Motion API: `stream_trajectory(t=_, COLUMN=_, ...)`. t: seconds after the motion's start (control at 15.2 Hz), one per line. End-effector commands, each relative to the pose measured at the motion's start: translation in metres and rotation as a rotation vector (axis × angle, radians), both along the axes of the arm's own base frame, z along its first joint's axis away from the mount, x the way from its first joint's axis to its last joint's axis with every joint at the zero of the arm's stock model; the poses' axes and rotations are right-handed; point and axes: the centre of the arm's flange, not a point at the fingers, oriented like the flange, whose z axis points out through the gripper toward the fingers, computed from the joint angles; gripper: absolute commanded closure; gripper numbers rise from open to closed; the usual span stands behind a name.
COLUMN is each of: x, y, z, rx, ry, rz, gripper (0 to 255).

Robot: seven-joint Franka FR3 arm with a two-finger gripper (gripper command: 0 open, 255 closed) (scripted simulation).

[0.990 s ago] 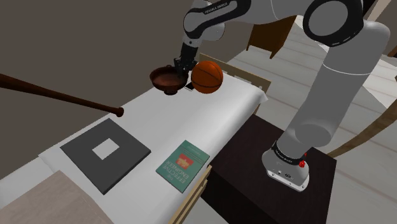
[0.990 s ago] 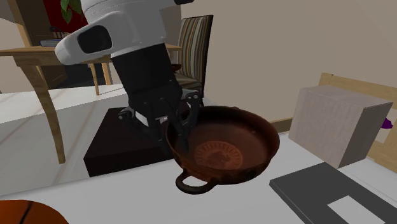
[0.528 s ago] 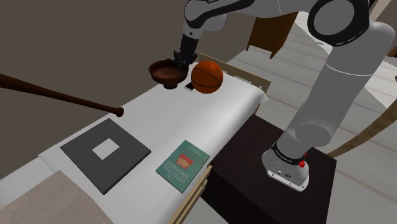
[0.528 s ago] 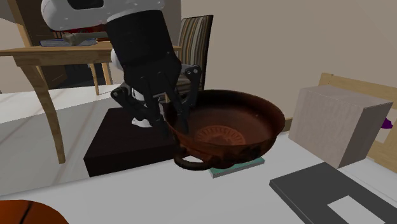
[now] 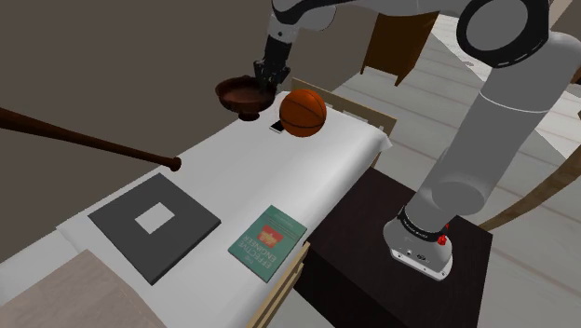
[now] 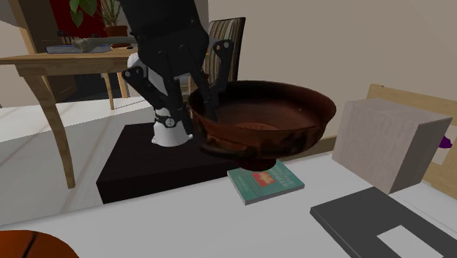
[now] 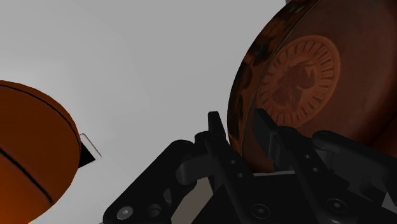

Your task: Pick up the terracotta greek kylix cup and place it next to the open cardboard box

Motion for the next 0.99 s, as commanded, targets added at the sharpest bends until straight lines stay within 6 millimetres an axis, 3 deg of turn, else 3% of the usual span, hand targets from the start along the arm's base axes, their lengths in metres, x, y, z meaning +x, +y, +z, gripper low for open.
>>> stream_trajectory(t=0.0, x=0.000, y=-0.002, z=0.012, rx=0.000, ry=-0.001, rz=0.000, gripper=255)
stream_trajectory(t=0.2, x=0.000, y=-0.002, z=0.027, rx=0.000, ry=-0.001, rz=0.000, gripper=255)
stream_trajectory(t=0.92, x=-0.086, y=0.114, z=0.028, rx=0.000, ry=-0.001, rz=0.000, gripper=255)
